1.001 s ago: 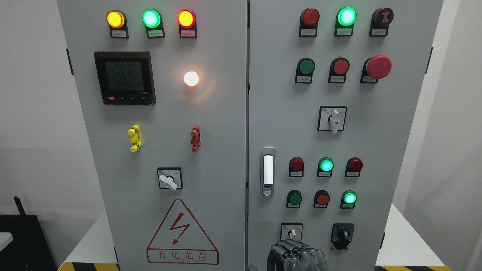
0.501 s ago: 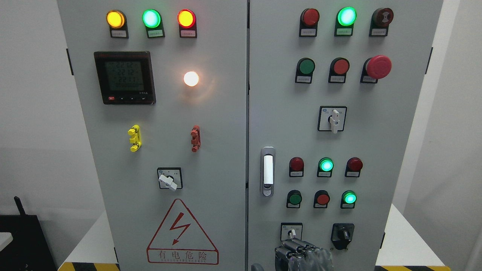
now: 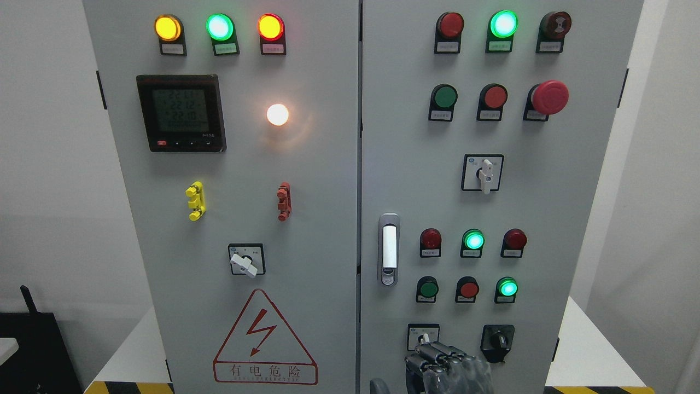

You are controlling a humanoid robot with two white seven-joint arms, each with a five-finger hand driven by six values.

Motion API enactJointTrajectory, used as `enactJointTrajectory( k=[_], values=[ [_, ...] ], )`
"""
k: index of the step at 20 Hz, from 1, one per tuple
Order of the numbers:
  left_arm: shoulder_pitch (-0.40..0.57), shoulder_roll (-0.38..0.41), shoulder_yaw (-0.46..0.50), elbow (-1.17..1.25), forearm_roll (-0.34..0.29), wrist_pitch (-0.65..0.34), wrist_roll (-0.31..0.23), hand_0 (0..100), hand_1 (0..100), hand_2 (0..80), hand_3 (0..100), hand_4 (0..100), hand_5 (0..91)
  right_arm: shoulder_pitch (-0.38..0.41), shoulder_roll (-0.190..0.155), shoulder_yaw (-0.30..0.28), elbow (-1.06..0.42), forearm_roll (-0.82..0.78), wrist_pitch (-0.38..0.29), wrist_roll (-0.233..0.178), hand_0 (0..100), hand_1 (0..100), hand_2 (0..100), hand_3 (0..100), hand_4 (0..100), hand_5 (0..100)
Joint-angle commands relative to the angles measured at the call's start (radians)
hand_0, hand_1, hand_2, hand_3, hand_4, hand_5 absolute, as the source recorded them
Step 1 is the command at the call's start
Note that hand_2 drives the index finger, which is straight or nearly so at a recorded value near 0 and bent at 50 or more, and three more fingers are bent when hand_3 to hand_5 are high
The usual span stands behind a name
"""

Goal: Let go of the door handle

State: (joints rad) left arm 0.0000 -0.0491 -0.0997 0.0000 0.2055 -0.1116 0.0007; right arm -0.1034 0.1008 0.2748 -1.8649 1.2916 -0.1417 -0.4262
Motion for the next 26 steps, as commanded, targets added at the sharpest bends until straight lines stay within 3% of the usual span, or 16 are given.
enactJointTrajectory(
  k=[1, 9, 17, 19, 22, 26],
  values=[
    [0.031, 0.0, 0.0, -0.031, 0.0, 0.0, 0.001, 12, 39, 0.0, 0, 0, 0.0, -0.021, -0.012, 0.007, -0.033, 0.109, 0.024, 0.024, 35, 0, 100, 100, 100, 97],
    [0.031, 0.0, 0.0, -0.031, 0.0, 0.0, 0.001, 12, 39, 0.0, 0, 0, 0.0, -0.061, -0.01, 0.015, -0.046, 0.192, 0.099, 0.119, 37, 0, 100, 100, 100, 97],
    [0.031, 0.0, 0.0, -0.031, 0.0, 0.0, 0.001, 12, 39, 0.0, 0, 0, 0.0, -0.097, -0.006, 0.018, -0.042, 0.236, 0.117, 0.136, 38, 0, 100, 100, 100, 97],
    [0.031, 0.0, 0.0, -0.031, 0.0, 0.0, 0.001, 12, 39, 0.0, 0, 0, 0.0, -0.117, -0.004, 0.017, -0.034, 0.236, 0.12, 0.156, 38, 0, 100, 100, 100, 97],
    [0.031, 0.0, 0.0, -0.031, 0.0, 0.0, 0.001, 12, 39, 0.0, 0, 0, 0.0, -0.14, -0.004, 0.017, -0.017, 0.235, 0.186, 0.173, 38, 0, 100, 100, 100, 97],
    [0.031, 0.0, 0.0, -0.031, 0.0, 0.0, 0.001, 12, 39, 0.0, 0, 0, 0.0, -0.13, 0.0, 0.017, 0.0, 0.236, 0.198, 0.165, 39, 0, 100, 100, 100, 96]
  ],
)
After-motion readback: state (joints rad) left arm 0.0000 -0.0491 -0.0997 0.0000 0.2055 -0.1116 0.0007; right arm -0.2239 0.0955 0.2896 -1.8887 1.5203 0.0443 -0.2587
